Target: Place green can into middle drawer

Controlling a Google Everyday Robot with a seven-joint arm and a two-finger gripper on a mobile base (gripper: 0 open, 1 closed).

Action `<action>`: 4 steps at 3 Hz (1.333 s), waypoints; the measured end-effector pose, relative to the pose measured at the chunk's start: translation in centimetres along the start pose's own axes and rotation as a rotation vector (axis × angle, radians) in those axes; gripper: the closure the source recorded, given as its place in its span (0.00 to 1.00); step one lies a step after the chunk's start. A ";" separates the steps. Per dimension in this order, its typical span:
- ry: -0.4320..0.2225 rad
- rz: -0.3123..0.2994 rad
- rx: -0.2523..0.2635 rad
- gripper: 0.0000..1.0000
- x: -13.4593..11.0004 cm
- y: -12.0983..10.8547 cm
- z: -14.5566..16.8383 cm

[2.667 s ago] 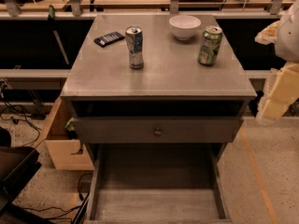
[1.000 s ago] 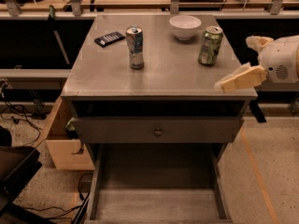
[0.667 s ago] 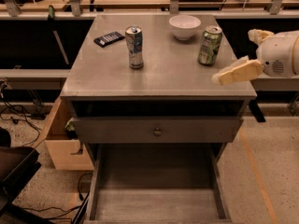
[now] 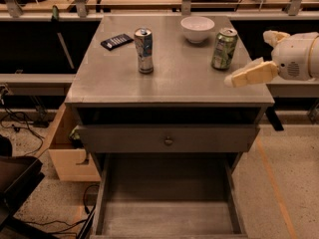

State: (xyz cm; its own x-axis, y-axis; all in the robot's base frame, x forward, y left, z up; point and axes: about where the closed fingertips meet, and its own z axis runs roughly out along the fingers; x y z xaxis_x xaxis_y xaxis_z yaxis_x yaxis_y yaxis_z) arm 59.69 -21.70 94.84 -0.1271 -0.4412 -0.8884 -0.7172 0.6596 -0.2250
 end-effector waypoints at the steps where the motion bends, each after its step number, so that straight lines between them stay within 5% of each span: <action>1: -0.049 0.017 0.007 0.00 -0.2 -2.4 1.5; 4: -0.191 0.114 -0.001 0.00 1.4 -7.6 7.0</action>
Offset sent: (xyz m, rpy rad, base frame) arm 0.0933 -0.0273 -0.0045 0.1714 -0.0853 -0.0089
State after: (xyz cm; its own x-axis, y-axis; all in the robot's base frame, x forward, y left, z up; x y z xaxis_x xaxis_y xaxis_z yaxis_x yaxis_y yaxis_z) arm 69.77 -23.13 92.54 -0.0758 -0.2404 -0.9677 -0.7064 0.6979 -0.1180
